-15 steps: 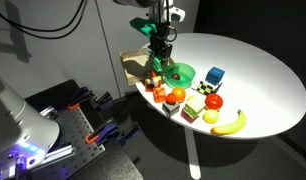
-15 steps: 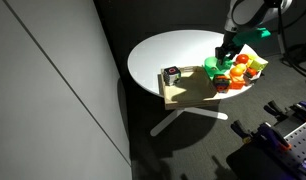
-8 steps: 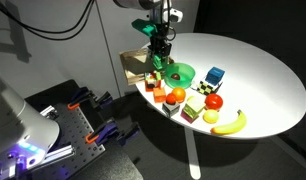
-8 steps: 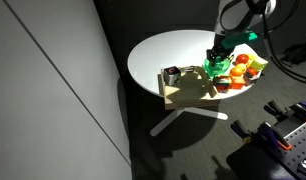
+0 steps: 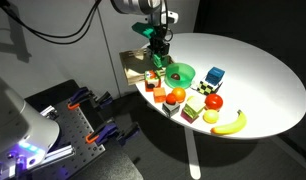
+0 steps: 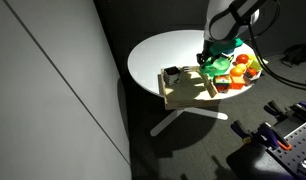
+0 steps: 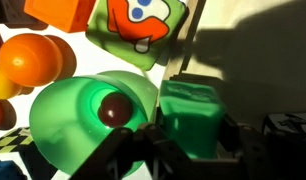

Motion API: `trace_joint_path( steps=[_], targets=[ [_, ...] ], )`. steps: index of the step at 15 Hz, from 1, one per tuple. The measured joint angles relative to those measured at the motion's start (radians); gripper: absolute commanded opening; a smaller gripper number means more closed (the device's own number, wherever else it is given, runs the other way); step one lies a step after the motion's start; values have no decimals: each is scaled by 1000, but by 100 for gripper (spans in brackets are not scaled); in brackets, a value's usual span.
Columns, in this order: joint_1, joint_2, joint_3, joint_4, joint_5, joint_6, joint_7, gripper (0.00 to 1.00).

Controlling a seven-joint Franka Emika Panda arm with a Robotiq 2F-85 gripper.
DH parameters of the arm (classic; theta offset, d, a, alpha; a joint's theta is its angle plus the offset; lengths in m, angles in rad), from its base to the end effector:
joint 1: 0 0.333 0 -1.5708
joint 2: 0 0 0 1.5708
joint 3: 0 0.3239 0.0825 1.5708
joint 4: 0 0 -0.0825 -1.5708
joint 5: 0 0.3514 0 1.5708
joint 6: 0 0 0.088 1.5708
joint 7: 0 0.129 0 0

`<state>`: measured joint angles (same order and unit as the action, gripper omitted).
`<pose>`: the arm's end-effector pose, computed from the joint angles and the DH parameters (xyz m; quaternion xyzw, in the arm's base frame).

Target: Put the green block on the wooden tray

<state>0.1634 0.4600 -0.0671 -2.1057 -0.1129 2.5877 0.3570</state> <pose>0.5664 0.0558 0.2103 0.9958 -0.0788 0.0207 0.0414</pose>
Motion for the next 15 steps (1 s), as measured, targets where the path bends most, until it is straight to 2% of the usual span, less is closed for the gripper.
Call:
trace_joint_path(
  steps=[2,3,4,7,15],
  targets=[
    [9,20,-2,7,0,25,1,26],
    [12,29,-4,10,0,34,2,75],
    [14,38,-7,11,0,41,2,77],
    [16,60,-16,13,0,50,2,98],
    [14,80,-30,13,3,49,1,100]
  ],
)
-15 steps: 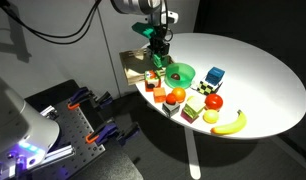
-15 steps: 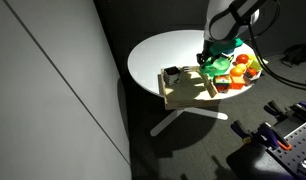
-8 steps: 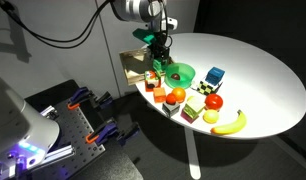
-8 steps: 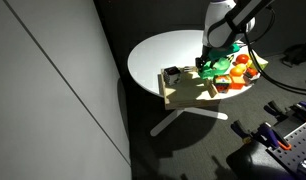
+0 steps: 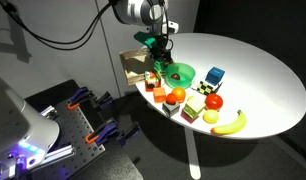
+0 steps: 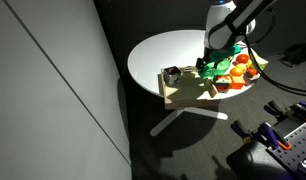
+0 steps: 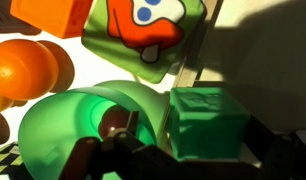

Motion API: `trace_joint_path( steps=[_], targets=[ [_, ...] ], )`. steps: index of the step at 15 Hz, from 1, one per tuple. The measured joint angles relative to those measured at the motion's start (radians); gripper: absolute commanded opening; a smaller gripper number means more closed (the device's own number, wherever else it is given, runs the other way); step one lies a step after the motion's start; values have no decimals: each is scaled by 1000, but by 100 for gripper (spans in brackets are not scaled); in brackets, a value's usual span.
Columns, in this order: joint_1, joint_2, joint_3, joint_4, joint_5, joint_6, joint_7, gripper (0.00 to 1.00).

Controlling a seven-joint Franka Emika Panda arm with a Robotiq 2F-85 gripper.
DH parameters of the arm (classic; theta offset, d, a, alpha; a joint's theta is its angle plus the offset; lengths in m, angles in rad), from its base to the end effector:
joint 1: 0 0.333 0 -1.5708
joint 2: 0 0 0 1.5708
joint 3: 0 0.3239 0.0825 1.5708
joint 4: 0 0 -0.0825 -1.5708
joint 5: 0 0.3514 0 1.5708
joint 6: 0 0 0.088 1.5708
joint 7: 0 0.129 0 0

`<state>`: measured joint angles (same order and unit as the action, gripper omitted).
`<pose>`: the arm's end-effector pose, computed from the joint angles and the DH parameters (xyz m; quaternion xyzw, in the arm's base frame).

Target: Put the green block on the wooden tray

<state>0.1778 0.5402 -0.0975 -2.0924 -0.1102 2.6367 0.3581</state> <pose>0.5675 0.0472 0.1743 0.9952 -0.0835 0.0134 0.0500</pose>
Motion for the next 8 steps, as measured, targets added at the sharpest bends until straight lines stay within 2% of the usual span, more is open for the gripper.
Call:
trace_joint_path(
  steps=[8],
  targets=[
    [-33,-44,35,0,70,-3,-29,100]
  ],
)
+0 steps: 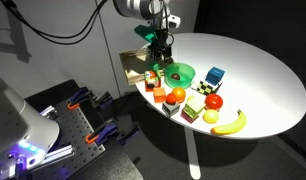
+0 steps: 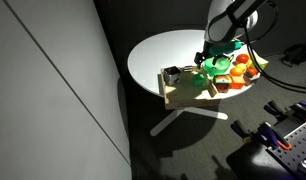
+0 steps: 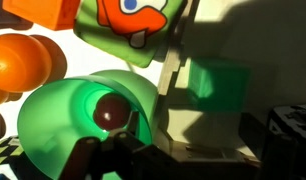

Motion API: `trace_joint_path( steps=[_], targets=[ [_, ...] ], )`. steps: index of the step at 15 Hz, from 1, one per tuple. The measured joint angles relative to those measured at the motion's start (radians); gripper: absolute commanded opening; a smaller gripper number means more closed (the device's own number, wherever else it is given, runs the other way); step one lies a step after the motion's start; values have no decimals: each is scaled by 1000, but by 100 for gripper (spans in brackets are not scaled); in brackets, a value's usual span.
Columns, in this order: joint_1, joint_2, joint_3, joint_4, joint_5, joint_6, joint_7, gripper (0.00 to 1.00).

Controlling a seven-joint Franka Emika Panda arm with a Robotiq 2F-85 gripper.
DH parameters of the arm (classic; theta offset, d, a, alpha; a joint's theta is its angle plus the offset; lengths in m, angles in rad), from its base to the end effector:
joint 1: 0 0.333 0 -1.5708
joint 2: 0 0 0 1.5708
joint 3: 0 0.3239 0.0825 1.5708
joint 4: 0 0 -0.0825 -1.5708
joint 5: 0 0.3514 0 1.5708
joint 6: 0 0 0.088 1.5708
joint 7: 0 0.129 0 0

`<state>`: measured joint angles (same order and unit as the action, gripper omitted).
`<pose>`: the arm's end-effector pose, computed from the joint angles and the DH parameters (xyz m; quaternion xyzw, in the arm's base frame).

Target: Put the green block on the wooden tray

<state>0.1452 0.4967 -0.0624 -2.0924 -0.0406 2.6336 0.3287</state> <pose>0.5732 0.0485 0.1982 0.9943 -0.1011 0.0271 0.0199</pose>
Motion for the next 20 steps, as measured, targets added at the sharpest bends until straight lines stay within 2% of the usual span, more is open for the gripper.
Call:
trace_joint_path(
  steps=[9,20],
  targets=[
    [-7,-54,35,0,58,-28,-6,100],
    [-62,-195,36,-41,64,-416,-120,100]
  ],
)
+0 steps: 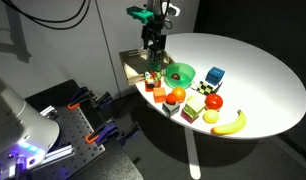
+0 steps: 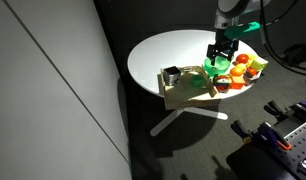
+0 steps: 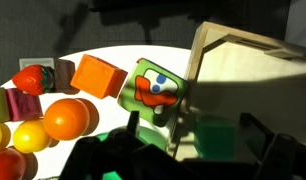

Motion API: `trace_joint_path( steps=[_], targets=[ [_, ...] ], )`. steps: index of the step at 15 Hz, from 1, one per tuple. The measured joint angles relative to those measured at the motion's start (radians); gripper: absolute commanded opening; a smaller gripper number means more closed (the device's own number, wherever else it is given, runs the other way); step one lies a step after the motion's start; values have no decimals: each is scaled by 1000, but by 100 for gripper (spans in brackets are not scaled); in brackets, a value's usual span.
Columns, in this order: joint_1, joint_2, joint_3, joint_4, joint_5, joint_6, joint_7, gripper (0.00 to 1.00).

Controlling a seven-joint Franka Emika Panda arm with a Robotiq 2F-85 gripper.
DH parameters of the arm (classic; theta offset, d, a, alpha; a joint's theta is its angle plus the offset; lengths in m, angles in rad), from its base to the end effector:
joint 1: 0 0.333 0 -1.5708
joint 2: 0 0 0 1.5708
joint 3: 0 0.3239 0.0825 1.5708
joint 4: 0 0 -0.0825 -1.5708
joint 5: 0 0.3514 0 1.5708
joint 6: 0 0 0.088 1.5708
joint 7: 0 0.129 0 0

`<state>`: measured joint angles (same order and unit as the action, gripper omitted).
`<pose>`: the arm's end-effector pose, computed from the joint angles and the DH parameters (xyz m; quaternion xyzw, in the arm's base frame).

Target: Put the green block on the wooden tray

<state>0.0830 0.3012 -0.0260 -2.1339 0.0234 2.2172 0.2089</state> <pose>0.5229 0.0311 0.2592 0.9906 -0.0833 -0.1083 0.0098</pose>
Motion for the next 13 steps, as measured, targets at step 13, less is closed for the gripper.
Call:
trace_joint_path(
  steps=[13],
  targets=[
    [-3,-120,1,-96,-58,-33,-17,100]
  ],
)
